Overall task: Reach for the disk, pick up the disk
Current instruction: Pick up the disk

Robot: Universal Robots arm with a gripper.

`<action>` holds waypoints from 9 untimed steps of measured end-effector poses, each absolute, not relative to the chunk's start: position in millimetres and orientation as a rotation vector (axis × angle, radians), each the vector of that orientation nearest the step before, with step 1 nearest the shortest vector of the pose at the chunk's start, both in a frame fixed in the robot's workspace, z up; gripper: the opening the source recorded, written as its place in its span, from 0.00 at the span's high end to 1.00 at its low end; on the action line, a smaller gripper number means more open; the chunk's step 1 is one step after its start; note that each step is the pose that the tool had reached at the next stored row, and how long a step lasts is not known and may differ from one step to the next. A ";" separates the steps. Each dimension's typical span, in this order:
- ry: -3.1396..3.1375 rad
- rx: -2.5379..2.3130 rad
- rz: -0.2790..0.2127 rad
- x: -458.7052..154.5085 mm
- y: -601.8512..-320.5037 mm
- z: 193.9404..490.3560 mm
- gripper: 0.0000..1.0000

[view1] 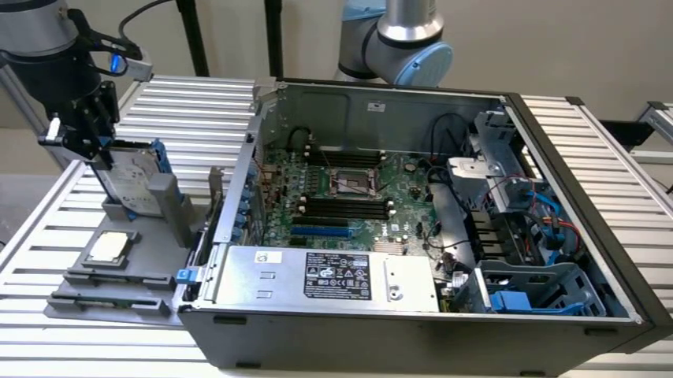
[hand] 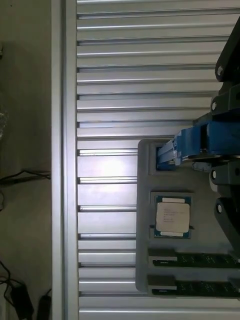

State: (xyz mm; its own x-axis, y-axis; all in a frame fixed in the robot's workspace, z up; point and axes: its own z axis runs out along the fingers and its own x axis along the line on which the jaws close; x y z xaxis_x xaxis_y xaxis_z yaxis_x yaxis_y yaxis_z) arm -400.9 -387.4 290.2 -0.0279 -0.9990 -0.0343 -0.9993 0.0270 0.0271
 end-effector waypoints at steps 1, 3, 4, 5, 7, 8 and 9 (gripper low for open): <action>2.247 -2.186 0.068 -400.9 -387.4 290.2 0.64; 2.248 -2.186 0.069 -400.9 -387.4 290.2 0.67; 2.248 -2.186 0.069 -400.9 -387.4 290.2 0.67; 2.248 -2.186 0.069 -400.9 -387.4 290.2 0.67; 2.248 -2.187 0.069 -400.9 -387.8 290.2 0.67; 2.248 -2.187 0.069 -400.9 -388.3 290.1 0.67; 2.248 -2.187 0.069 -400.9 -388.9 290.1 0.67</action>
State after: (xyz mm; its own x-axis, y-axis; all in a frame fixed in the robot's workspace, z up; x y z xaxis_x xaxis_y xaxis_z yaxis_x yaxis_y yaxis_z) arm -400.9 -388.9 290.1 -0.0280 -0.9990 -0.0344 -0.9992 0.0270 0.0280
